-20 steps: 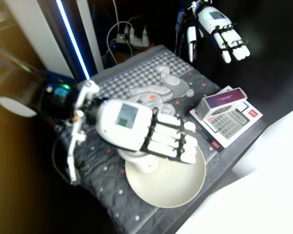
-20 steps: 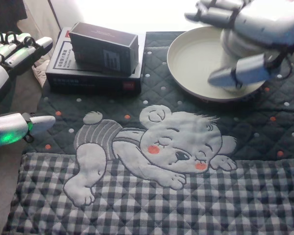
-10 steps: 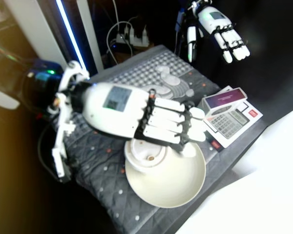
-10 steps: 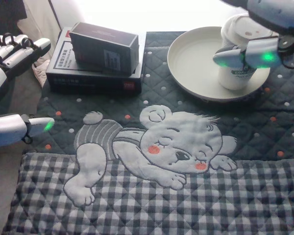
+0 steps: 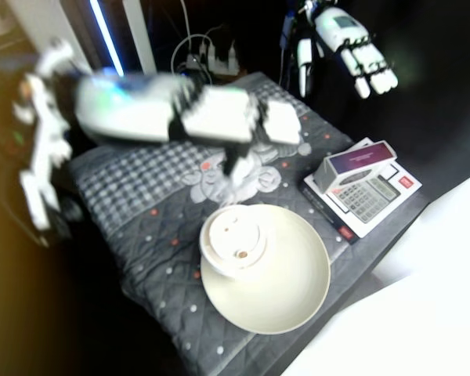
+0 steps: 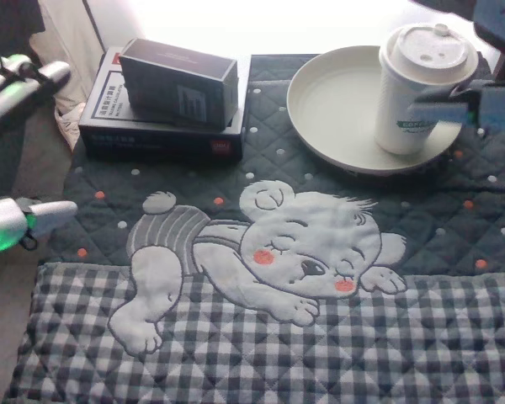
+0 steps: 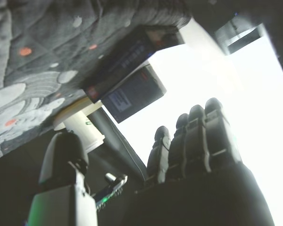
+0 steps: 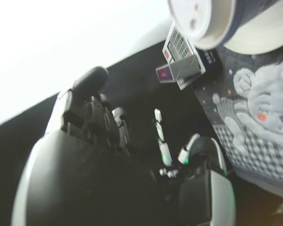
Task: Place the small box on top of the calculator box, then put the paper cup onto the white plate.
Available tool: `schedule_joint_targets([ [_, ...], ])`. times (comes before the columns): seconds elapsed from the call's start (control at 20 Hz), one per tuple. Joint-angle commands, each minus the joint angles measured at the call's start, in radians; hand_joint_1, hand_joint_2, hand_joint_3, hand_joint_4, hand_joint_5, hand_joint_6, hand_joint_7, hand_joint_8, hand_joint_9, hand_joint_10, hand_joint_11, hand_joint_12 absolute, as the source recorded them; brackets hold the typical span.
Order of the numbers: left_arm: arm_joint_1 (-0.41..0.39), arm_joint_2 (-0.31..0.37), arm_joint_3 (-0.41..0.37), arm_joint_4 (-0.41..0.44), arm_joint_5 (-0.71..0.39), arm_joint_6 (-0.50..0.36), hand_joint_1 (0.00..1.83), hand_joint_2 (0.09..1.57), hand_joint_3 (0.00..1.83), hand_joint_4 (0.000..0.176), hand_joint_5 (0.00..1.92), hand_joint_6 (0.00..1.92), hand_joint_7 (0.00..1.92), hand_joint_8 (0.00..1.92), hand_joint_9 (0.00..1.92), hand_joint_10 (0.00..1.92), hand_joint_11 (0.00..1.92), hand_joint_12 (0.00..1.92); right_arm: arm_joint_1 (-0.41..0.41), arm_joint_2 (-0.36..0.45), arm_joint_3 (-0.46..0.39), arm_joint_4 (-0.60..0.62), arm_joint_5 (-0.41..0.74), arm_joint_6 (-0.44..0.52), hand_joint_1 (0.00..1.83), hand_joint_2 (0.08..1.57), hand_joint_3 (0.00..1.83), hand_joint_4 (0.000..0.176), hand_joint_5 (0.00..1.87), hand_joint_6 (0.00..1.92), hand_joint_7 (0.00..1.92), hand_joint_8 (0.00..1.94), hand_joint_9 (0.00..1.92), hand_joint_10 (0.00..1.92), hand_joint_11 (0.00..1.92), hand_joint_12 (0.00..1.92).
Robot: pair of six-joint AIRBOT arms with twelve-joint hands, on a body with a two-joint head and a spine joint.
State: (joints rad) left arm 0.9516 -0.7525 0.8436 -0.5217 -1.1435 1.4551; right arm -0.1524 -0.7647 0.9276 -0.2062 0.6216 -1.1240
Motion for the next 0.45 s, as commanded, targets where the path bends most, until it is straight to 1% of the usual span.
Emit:
schedule_joint_targets([
  [0.0, 0.011, 0.013, -0.003, 0.021, -0.172, -0.020, 0.58, 1.08, 0.01, 0.145, 0.00, 0.00, 0.00, 0.00, 0.00, 0.00, 0.00, 0.00, 0.013, 0.014, 0.002, 0.012, 0.124, 0.017, 0.63, 1.14, 0.01, 0.058, 0.00, 0.00, 0.00, 0.00, 0.00, 0.00, 0.00, 1.40],
  [0.05, 0.028, 0.018, -0.008, 0.021, -0.199, -0.032, 0.60, 1.09, 0.01, 0.164, 0.00, 0.00, 0.00, 0.00, 0.00, 0.00, 0.00, 0.00, 0.012, 0.030, -0.005, 0.003, 0.136, 0.032, 0.59, 1.15, 0.01, 0.043, 0.00, 0.00, 0.00, 0.00, 0.00, 0.00, 0.00, 1.17],
  [0.1, 0.032, 0.022, -0.015, 0.022, -0.219, -0.034, 0.61, 1.10, 0.01, 0.153, 0.00, 0.00, 0.00, 0.00, 0.00, 0.00, 0.00, 0.00, 0.011, 0.055, -0.021, 0.003, 0.141, 0.035, 0.59, 1.17, 0.01, 0.024, 0.00, 0.00, 0.00, 0.00, 0.00, 0.00, 0.00, 0.82],
  [0.15, 0.032, 0.026, -0.019, 0.025, -0.233, -0.034, 0.64, 1.12, 0.02, 0.132, 0.00, 0.00, 0.00, 0.00, 0.00, 0.00, 0.00, 0.00, 0.009, 0.081, -0.037, -0.004, 0.147, 0.040, 0.55, 1.21, 0.02, 0.000, 0.00, 0.00, 0.00, 0.00, 0.00, 0.00, 0.00, 0.58],
  [0.2, 0.036, 0.032, -0.027, 0.027, -0.252, -0.035, 0.65, 1.14, 0.03, 0.126, 0.00, 0.00, 0.00, 0.00, 0.00, 0.00, 0.00, 0.00, 0.007, 0.111, -0.062, -0.008, 0.159, 0.040, 0.56, 1.23, 0.02, 0.000, 0.00, 0.00, 0.00, 0.00, 0.00, 0.00, 0.00, 0.53],
  [0.25, 0.042, 0.039, -0.034, 0.027, -0.268, -0.038, 0.68, 1.15, 0.03, 0.133, 0.00, 0.00, 0.00, 0.00, 0.00, 0.00, 0.00, 0.00, 0.003, 0.130, -0.078, -0.010, 0.159, 0.039, 0.57, 1.25, 0.02, 0.008, 0.00, 0.00, 0.00, 0.00, 0.00, 0.00, 0.00, 0.66],
  [0.3, 0.054, 0.049, -0.042, 0.027, -0.291, -0.046, 0.66, 1.15, 0.02, 0.144, 0.00, 0.00, 0.00, 0.00, 0.00, 0.00, 0.00, 0.00, 0.000, 0.137, -0.083, -0.011, 0.159, 0.039, 0.65, 1.25, 0.01, 0.022, 0.00, 0.00, 0.00, 0.00, 0.00, 0.00, 0.00, 1.02],
  [0.35, 0.062, 0.053, -0.045, 0.027, -0.308, -0.052, 0.62, 1.16, 0.02, 0.135, 0.00, 0.00, 0.00, 0.00, 0.00, 0.00, 0.00, 0.00, -0.005, 0.140, -0.084, -0.009, 0.163, 0.041, 0.70, 1.26, 0.01, 0.027, 0.00, 0.00, 0.00, 0.00, 0.00, 0.00, 0.00, 1.12],
  [0.4, 0.071, 0.054, -0.045, 0.027, -0.323, -0.055, 0.63, 1.17, 0.02, 0.123, 0.00, 0.00, 0.00, 0.00, 0.00, 0.00, 0.00, 0.00, -0.026, 0.142, -0.085, 0.002, 0.181, 0.044, 0.70, 1.27, 0.01, 0.026, 0.00, 0.00, 0.00, 0.00, 0.00, 0.00, 0.00, 1.14],
])
